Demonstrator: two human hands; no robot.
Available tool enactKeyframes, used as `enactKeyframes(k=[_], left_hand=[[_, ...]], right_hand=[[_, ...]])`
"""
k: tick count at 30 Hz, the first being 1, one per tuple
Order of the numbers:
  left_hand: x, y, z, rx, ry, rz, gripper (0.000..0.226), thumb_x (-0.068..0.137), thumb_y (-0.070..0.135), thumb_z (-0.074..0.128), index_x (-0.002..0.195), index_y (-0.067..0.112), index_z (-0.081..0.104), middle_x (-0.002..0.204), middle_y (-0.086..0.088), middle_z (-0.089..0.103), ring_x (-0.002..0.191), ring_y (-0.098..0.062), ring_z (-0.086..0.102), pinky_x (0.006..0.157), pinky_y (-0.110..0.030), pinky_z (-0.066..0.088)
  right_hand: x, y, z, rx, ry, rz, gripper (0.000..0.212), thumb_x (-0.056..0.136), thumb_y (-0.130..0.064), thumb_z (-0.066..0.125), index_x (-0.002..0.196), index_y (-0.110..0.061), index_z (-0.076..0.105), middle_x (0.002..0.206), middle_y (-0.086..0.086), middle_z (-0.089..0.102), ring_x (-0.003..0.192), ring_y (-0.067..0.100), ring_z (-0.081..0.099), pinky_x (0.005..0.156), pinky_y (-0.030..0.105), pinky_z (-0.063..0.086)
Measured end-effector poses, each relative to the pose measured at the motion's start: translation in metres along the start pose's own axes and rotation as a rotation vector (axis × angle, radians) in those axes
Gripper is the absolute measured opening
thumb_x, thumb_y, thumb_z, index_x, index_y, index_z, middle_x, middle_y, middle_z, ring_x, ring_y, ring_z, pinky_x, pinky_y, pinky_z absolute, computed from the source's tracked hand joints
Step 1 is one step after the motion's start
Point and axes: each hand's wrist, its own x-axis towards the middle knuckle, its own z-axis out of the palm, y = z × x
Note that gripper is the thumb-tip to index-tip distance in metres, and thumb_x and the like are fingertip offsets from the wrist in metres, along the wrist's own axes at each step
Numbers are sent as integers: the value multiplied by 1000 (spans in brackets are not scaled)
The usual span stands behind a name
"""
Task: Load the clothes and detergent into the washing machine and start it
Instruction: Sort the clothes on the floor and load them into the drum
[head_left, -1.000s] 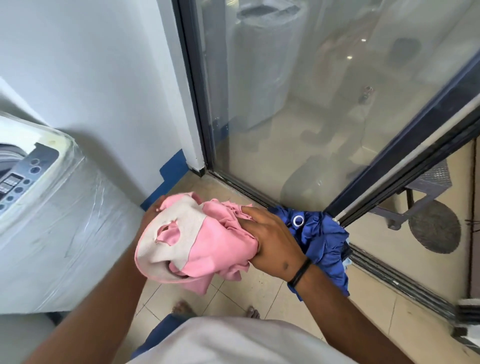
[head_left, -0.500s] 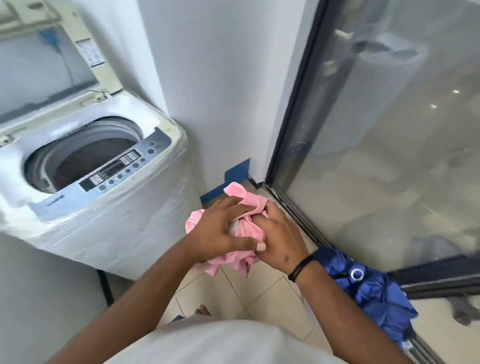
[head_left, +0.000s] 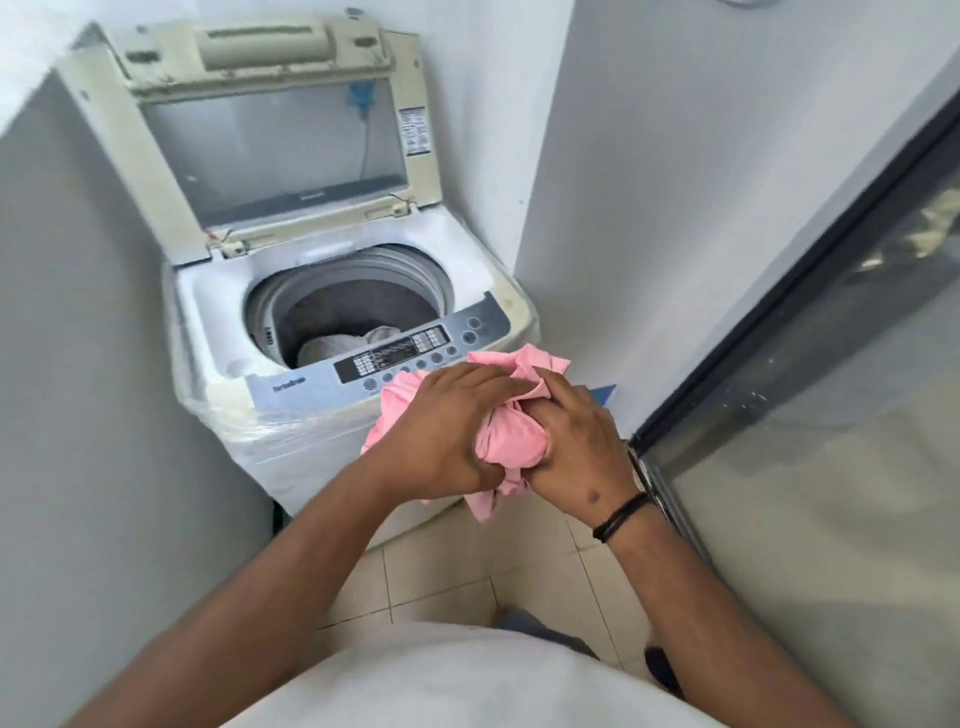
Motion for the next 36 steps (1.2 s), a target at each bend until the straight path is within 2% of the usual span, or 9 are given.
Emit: enactKeyframes(k=[5,9,12,18,23,26,30,33,36], left_hand=[[4,-32,-16,5,202,-81,86,60,43,79,142,32,51,141,7,53,131,-18,48,106,-46,39],[16,-76,-34,169,228,-218,103,56,70,77,148,40,39,154,11,38,145,-20,32,113,-53,29],[35,-114,-44,198,235,-380,115,49,73,78,149,48,28,160,6,29,149,-28,23,112,-63,29],[81,-179,-55,85,413,-464,89,61,55,76,142,39,45,152,1,41,143,-25,38,102,-53,48],[111,-231,-57,153,461,-558,75,71,49,74,139,25,55,146,-5,50,139,-26,42,105,-48,44],[114,-270,-49,161,448,-634,70,78,48,72,140,21,55,145,-5,51,140,-24,40,108,-44,42],[108,-341,-21,135,401,-697,55,79,43,72,125,15,58,133,-4,57,129,-27,49,99,-43,47],[100,-392,2,100,231,-826,42,75,45,65,109,25,51,128,-1,53,119,-28,53,88,-46,51],[94,-426,22,24,20,-984,34,80,37,65,110,25,54,120,-2,54,111,-28,57,82,-43,51]], right_hand=[[60,4,21,33,4,-72,56,74,-38,71,127,-24,58,122,-1,56,96,28,55,75,41,53],[122,18,36,131,23,-128,60,68,-35,73,125,-23,60,124,2,56,102,30,58,74,40,55],[171,24,46,151,20,-185,59,64,-33,68,122,-24,62,122,0,56,96,30,57,69,39,53],[267,38,71,228,-47,-270,61,61,-24,74,120,-22,61,120,1,56,95,30,54,69,43,52],[349,50,102,329,-129,-415,64,62,-38,71,122,-18,61,123,4,56,110,33,54,84,45,53],[393,53,142,322,-210,-504,67,60,-36,78,123,-18,62,126,3,57,113,31,53,94,46,49],[438,58,223,224,-456,-570,69,59,-39,80,124,-26,58,128,-1,54,104,32,58,86,45,52],[452,61,279,160,-651,-578,72,66,-53,67,131,-31,47,138,-6,46,108,31,58,87,47,52],[461,58,320,71,-768,-579,70,70,-52,66,133,-28,50,134,-1,52,114,30,56,91,45,51]])
